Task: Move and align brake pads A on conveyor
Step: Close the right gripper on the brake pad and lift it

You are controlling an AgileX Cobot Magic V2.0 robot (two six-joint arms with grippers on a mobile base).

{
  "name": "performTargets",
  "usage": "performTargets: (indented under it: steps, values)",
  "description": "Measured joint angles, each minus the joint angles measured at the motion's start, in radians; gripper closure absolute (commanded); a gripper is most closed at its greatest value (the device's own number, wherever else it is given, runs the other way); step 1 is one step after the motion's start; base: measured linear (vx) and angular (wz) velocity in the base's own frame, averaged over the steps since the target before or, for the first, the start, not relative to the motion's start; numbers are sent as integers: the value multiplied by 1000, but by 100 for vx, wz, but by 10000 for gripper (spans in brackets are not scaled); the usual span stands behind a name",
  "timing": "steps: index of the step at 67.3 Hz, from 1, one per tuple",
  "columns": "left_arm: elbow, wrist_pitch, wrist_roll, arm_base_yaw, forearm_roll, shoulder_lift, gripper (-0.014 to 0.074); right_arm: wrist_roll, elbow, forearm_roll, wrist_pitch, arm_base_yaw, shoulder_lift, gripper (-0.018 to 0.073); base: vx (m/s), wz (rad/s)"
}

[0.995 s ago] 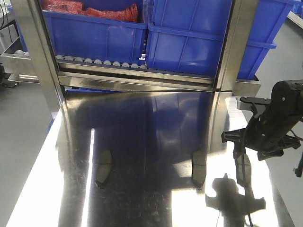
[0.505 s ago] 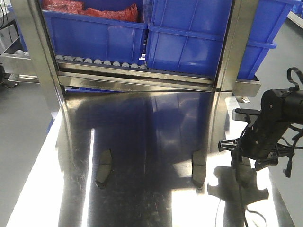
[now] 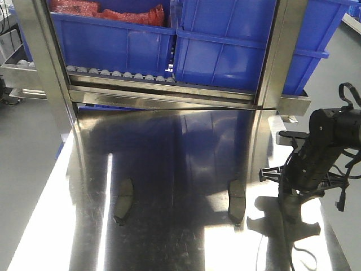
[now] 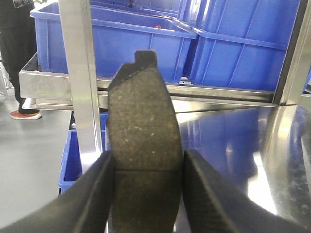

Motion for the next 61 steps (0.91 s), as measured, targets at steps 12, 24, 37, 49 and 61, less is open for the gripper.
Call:
performTargets:
  steps: [12,24,37,49,61]
  values:
    - [0,0,0,0,0,0,602,-12,0,-8,-11,0,-60,571,0,0]
    - [0,0,0,0,0,0,602,-30,9,-51,-16,0,-198,569,0,0]
    - [0,0,0,0,0,0,602,-45,133,-84,-106,0,-429,568,0,0]
    - [0,0,0,0,0,0,602,-72,293,-83,-202,0,-673,568,0,0]
    - [0,0,0,0,0,0,602,-79,429,-83,-258,0,-918,568,0,0]
